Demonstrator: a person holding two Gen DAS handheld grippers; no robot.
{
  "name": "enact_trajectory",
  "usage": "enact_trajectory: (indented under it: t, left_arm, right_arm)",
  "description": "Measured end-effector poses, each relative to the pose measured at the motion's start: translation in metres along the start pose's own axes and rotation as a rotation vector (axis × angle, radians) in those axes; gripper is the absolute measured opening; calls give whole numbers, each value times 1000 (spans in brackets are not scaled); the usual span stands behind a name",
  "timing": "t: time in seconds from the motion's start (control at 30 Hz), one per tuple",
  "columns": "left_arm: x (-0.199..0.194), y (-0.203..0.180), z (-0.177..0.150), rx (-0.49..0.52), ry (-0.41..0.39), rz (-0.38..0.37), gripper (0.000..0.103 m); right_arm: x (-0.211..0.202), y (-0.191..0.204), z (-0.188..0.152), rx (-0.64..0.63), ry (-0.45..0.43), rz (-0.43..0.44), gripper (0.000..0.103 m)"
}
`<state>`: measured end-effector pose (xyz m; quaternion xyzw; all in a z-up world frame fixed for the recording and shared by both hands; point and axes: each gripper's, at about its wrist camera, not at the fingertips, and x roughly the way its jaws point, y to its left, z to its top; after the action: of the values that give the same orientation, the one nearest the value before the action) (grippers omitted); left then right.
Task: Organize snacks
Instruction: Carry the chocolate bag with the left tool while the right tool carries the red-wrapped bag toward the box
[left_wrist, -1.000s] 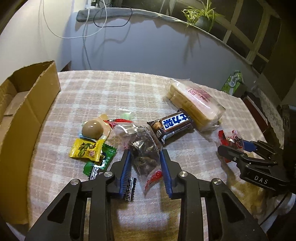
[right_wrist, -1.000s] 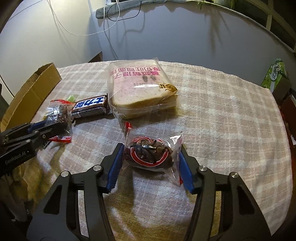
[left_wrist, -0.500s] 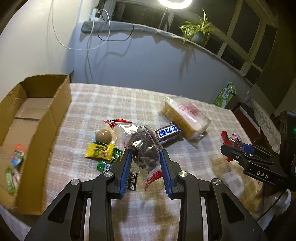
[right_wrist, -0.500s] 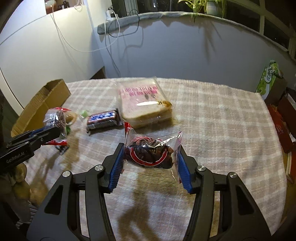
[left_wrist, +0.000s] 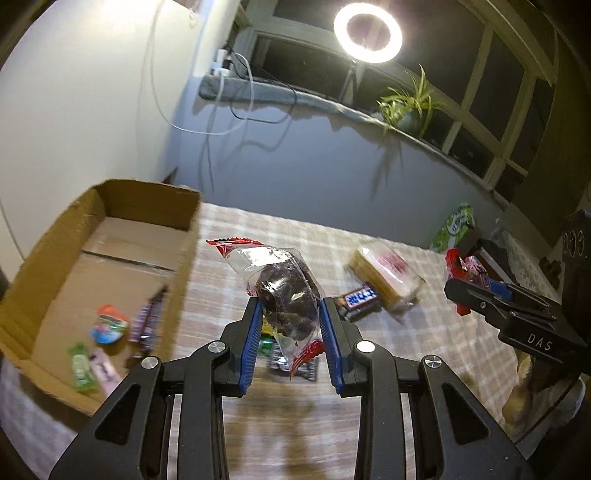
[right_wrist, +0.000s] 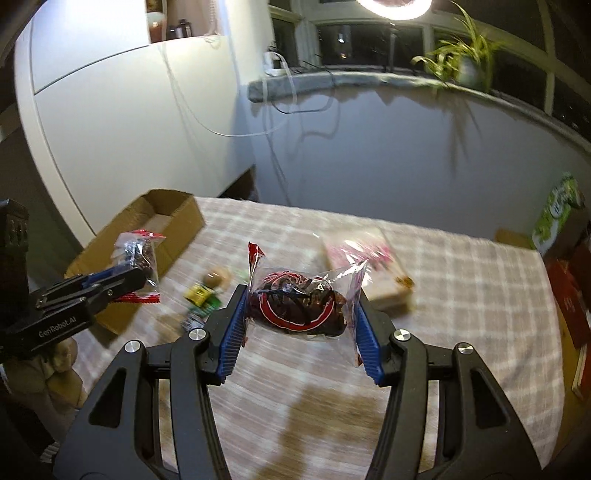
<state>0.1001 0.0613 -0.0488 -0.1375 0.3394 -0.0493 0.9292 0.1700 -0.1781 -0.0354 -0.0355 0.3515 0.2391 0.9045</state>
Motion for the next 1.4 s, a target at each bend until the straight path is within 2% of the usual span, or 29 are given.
enact_trajectory:
  t: [0.4,0.77,1.17,1.4]
  left_arm:
    - [-30,55,4,-76,-62,74,30]
    - [-44,107,0,-148,-84,148,30]
    - [-43,138,-5,-188,-71,192,30]
    - [-40,146,-5,-203,-65,193,30]
  right_arm:
    - [23,71,30,-107,-15,92,56]
    - [64,129,45,-186,29,163,56]
    - [104,177,54,-245,74,214,57]
    - [128,201,58,-278,104,230,57]
